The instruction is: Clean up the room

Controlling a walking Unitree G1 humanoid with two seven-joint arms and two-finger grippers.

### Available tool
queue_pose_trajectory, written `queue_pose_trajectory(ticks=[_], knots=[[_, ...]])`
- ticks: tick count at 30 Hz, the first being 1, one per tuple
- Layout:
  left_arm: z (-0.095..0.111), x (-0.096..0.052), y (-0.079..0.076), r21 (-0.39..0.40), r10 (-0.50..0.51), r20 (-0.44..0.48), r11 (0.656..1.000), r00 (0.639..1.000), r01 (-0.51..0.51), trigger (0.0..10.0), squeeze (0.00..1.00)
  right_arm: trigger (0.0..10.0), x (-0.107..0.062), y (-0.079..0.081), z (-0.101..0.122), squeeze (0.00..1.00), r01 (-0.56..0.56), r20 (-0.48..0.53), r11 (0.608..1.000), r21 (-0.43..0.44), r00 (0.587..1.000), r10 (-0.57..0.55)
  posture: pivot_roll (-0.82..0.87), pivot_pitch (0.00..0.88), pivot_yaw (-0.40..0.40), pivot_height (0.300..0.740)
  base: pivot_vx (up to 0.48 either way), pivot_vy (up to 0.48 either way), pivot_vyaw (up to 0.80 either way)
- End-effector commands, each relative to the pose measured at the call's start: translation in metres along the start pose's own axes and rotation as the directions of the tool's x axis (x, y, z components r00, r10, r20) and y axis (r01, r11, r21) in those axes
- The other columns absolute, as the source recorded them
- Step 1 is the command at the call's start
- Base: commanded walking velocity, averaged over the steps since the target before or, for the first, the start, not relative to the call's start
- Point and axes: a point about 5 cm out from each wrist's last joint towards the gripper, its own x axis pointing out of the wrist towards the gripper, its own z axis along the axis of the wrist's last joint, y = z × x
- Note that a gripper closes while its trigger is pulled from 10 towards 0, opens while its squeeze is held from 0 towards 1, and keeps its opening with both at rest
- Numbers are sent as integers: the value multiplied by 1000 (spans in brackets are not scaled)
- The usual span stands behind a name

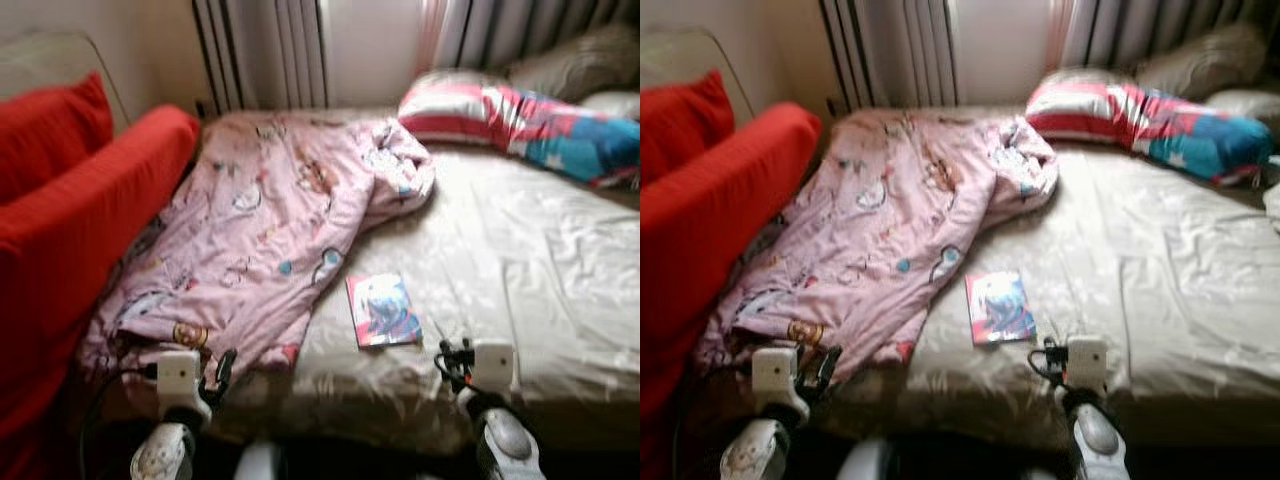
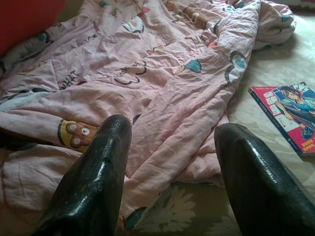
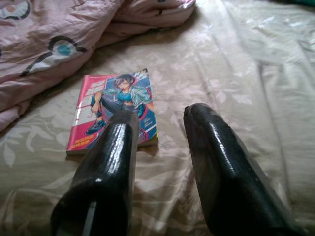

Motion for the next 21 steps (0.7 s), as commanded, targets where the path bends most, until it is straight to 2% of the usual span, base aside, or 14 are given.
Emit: queue_pose_trajectory(ticks=[1,13,21], knots=[[5,3,4,12,-3,8,1000,1000,3,10000,0,10000,1,5,0,0,-14,-4,1000,7,1000,14,-41,15,34,642,0,0,0],[9,5,3,17,-25,16,1000,1000,25,10000,0,10000,3,6,1,0,-15,-8,1000,8,1000,15,-40,16,42,642,0,0,0],[18,17,8,27,-31,25,999,999,30,10000,0,10000,12,14,12,0,-19,25,999,27,1000,18,-58,7,61,642,0,0,0]])
